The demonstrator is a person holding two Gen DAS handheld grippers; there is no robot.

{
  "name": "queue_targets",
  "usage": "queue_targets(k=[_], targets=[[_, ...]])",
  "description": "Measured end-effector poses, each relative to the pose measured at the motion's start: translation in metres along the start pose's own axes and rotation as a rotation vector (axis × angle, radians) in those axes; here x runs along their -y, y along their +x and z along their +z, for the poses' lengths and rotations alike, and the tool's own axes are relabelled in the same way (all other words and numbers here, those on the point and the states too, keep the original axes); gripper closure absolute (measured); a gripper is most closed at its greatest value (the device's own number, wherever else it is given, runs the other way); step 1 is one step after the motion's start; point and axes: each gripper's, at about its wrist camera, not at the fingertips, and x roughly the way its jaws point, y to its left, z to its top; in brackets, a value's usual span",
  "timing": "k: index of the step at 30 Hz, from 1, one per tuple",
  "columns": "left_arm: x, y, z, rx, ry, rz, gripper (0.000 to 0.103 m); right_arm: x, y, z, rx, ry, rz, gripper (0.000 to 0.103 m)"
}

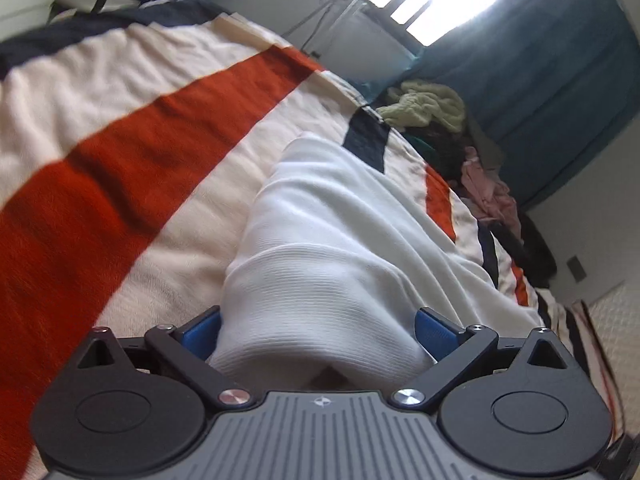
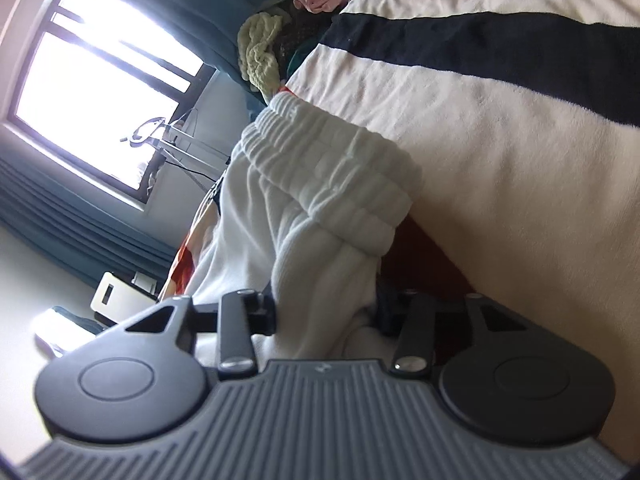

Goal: Fold clothes

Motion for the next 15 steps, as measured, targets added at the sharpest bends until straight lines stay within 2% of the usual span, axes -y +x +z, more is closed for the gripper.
queue_targets(k=[4,11,15], targets=[[-0.011,0.007,0.003,-0.010,-0.064,-0.029,0.004,0.001,0.003,0.002,-0.002,0.006,-0.003,0.056],[-0.018,0.007,0.005,0.017,-0.096,-0.067,0.029,0.000,0.003,0.000,0.004,0.002,-0.006,0.056],[-0.021,0.004,0.006,0.030,-0.107,-0.092,0.044,-0.012,-0.004,0.000,0.040,-0.047,0.009,0.061]])
